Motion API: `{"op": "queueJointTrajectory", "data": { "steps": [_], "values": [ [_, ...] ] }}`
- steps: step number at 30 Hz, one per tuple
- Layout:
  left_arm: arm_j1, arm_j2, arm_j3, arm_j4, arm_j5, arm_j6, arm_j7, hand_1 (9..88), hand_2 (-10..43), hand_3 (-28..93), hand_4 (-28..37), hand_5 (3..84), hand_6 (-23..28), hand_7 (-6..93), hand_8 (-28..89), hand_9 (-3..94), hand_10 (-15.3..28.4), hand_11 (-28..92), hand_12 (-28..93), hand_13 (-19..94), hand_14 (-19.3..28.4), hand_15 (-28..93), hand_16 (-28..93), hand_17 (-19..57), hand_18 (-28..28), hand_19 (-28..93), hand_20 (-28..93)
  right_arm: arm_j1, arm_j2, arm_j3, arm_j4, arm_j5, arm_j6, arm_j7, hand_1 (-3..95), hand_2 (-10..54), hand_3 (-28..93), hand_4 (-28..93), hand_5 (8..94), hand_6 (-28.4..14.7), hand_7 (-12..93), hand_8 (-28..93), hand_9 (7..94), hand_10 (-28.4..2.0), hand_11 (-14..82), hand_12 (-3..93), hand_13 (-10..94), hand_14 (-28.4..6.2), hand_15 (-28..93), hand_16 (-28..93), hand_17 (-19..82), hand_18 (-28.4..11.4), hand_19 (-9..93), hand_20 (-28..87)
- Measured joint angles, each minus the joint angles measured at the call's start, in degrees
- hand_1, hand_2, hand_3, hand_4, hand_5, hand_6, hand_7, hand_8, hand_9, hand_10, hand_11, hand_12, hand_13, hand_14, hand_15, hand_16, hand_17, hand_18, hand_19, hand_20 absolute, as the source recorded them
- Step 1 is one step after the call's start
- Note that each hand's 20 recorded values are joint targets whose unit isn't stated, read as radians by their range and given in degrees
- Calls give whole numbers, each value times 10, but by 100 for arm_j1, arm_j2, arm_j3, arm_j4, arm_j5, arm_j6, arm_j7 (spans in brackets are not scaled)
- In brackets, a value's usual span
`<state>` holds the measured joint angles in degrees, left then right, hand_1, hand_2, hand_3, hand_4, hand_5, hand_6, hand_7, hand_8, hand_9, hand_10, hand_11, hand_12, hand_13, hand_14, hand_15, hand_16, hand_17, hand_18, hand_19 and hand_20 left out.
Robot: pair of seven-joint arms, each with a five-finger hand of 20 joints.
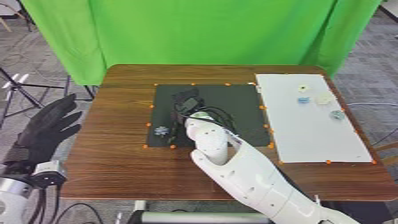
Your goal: Arrange flowers
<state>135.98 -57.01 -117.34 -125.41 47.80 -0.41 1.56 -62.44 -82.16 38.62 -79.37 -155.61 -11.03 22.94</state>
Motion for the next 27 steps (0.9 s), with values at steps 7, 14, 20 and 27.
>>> {"op": "queueJointTrajectory", "data": {
  "steps": [7,14,20,27],
  "values": [
    [0,7,0,0,0,0,1,248,-49,692,-271,193,5,239,-121,174,85,104,220,123,118,191,64,-110,182,351,96,0,-8,15,1,-10,-22,40,350,-95,871,-283,451,-19,477,-199,467,-127,445,285,519,-82,708,240,193,-194,798,559],
    [21,5,-7,-2,-1,1,11,248,-48,692,-272,193,5,240,-122,175,86,105,220,123,118,190,63,-110,182,351,96,0,-13,34,4,-79,-39,60,348,-95,875,-283,442,-24,466,-199,455,-134,433,281,504,-86,708,237,183,-196,792,558],
    [98,-19,-48,-15,-1,1,26,247,-49,692,-272,193,5,240,-122,174,85,104,219,123,118,190,63,-110,182,351,96,-37,18,145,-211,-34,-238,72,340,-95,881,-283,416,-38,437,-187,425,-148,414,281,479,-95,702,231,168,-198,786,559],
    [205,-120,-122,-41,1,1,66,247,-49,692,-273,192,5,241,-122,174,85,104,220,123,118,190,64,-110,182,351,96,-129,215,575,-1208,980,-898,83,328,-95,878,-283,381,-51,408,-171,395,-160,380,275,445,-110,684,210,153,-199,773,552]
  ]
}}
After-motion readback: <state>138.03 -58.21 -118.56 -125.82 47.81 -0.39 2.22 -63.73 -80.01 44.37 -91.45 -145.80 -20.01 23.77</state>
